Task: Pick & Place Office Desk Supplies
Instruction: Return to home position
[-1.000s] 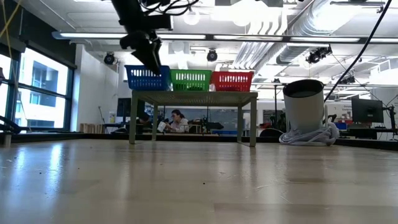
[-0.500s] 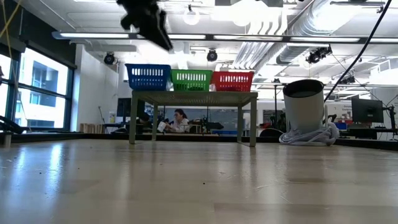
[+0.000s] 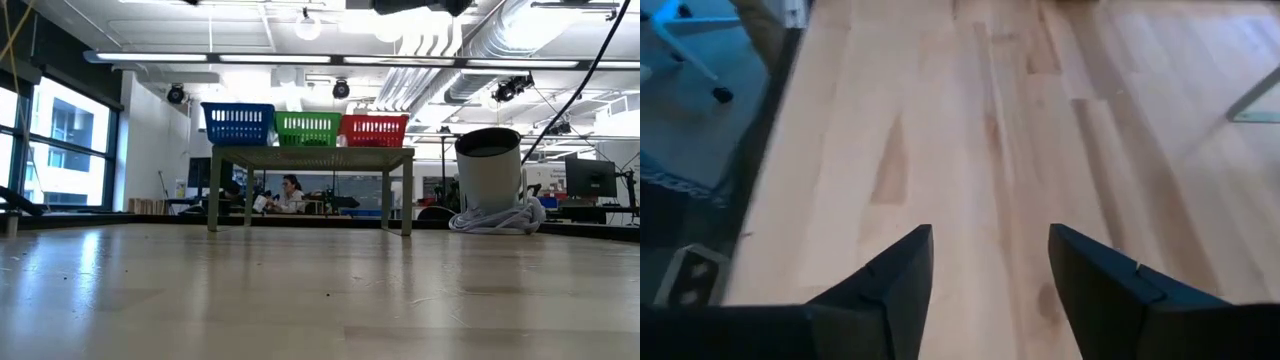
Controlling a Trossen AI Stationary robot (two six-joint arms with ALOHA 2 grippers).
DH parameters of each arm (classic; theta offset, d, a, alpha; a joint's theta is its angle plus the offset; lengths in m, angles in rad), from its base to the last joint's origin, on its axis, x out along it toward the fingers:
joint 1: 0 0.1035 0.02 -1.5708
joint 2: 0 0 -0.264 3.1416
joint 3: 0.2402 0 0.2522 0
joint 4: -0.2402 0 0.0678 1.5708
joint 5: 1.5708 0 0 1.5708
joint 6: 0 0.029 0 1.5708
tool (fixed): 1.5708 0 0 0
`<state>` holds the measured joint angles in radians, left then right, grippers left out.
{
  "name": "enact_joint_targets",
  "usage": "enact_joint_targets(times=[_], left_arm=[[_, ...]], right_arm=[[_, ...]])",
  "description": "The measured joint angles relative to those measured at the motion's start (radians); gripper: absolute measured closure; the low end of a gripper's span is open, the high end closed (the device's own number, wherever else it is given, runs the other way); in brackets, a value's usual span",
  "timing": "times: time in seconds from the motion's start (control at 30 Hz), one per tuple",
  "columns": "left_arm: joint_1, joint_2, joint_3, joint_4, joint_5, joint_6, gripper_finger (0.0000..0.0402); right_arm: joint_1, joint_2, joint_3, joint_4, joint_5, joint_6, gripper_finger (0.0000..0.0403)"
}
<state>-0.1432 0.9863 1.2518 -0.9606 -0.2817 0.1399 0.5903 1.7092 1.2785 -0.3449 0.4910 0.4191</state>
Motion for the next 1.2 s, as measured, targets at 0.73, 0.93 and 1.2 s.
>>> enact_joint_targets(times=[0.73, 0.93, 1.2], left_arm=[[-0.111, -0.67, -0.526, 0.274, -0.084, -0.116, 0.0401], [-0.08, -0.793, -0.619, 0.322, -0.136, -0.294, 0.0401], [-0.078, -0.9, -0.813, 0.515, -0.129, -0.308, 0.0401]], right_arm=[[-0.06, -0.31, -0.052, -0.313, -0.121, -0.263, 0.04], [-0.095, -0.625, -0.348, -0.144, -0.123, -0.265, 0.0401], [-0.185, -1.068, -0.865, 0.372, -0.267, -0.399, 0.0401]])
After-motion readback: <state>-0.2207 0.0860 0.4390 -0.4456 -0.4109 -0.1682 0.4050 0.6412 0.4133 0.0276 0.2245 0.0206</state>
